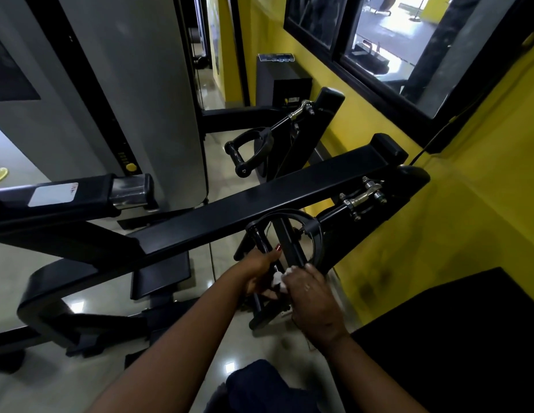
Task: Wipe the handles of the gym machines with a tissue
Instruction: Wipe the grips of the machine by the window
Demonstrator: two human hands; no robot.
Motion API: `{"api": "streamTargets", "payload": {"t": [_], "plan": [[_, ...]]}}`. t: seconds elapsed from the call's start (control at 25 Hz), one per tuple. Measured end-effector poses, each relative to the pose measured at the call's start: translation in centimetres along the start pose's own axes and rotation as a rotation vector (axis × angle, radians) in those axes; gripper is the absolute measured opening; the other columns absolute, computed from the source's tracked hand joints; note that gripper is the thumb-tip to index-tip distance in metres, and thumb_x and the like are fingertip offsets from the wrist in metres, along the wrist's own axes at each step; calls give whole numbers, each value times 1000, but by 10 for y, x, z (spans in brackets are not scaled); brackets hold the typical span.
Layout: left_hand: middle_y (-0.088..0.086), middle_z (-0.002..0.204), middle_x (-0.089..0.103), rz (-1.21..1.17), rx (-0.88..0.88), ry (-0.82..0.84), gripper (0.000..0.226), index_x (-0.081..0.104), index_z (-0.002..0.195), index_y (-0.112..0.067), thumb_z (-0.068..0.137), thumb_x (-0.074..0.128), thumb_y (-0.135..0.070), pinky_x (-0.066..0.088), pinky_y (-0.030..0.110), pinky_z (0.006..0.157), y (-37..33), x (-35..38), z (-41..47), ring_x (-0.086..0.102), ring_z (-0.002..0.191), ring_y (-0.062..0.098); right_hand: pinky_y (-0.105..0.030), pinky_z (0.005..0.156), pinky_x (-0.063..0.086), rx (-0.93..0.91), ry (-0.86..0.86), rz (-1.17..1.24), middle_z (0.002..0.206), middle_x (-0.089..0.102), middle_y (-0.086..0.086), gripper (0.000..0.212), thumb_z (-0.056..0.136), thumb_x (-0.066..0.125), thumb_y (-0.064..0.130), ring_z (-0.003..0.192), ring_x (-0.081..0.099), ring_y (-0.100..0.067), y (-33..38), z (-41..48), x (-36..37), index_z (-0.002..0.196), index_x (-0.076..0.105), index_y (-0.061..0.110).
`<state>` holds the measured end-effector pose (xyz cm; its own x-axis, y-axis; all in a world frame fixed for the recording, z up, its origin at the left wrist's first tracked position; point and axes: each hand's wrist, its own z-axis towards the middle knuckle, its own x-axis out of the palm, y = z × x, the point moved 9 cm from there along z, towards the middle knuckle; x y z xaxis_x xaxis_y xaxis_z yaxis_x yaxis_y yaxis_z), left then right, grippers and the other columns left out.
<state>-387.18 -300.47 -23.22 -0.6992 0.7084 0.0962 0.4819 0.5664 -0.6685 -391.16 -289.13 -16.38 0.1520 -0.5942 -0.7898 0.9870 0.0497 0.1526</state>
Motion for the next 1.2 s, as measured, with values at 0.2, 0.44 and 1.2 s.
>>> {"api": "streamTargets", "payload": {"t": [0.2, 0.44, 1.2], "plan": [[12, 92, 58, 30, 137, -124, 46, 51, 125, -2, 98, 52, -40, 47, 32, 59, -10, -6, -4, 58, 79, 26, -41, 100, 47, -349, -20, -46, 116, 67, -17, 24, 99, 49, 9, 115, 60, -30, 24, -17, -11, 103, 71, 2], [19, 107, 61, 161, 271, -230, 40, 52, 118, -8, 99, 47, -43, 47, 29, 57, -11, -8, -4, 62, 92, 33, -8, 89, 42, 530, -119, 297, 101, 64, 0, 15, 84, 70, 15, 92, 63, -18, -26, -46, -8, 96, 63, 19], [9, 53, 63, 68, -190, 269, 45, 60, 74, -8, 96, 51, -46, 54, 24, 48, 14, 28, -46, 62, 47, 20, -19, 97, 39, 472, -375, -163, 102, 67, -10, 17, 91, 62, 12, 98, 59, -24, 44, 15, -53, 103, 74, 7]]}}
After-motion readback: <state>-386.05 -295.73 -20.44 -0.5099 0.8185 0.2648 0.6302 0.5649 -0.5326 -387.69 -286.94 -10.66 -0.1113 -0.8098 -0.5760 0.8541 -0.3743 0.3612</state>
